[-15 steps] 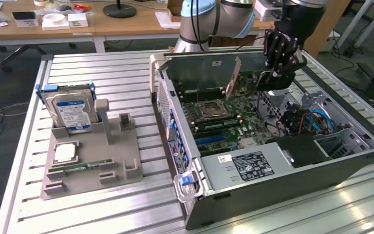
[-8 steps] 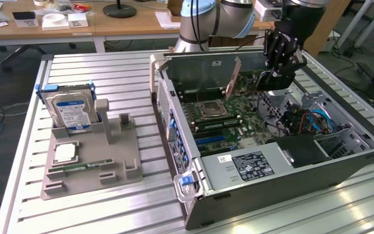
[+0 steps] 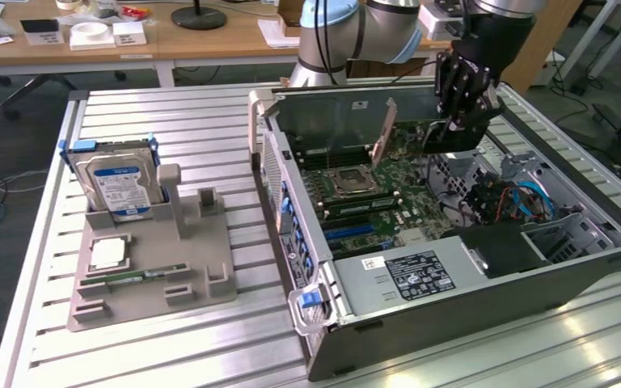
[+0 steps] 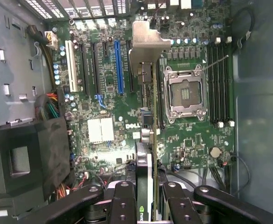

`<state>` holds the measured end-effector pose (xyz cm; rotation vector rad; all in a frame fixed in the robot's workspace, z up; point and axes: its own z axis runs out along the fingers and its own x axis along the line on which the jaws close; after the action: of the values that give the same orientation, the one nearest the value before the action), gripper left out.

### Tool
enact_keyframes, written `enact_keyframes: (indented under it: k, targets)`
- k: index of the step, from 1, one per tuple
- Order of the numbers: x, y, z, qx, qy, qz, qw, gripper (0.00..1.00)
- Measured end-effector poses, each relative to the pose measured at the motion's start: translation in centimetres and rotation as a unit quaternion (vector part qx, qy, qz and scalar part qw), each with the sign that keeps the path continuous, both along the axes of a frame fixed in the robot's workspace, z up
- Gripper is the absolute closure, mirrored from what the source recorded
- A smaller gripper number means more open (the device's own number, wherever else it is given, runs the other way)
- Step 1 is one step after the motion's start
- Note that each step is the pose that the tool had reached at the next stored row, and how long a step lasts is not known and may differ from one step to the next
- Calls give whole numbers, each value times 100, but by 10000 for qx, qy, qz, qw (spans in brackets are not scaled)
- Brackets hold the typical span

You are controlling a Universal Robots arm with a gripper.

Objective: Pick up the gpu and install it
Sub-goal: 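Insert the gpu into the slot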

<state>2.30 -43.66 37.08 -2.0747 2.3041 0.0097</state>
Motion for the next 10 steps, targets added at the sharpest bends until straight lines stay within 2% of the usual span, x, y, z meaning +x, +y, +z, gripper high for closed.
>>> enact_keyframes:
  k: [10]
  targets:
    - [-176, -4, -82, 0, 0, 0, 10000, 73]
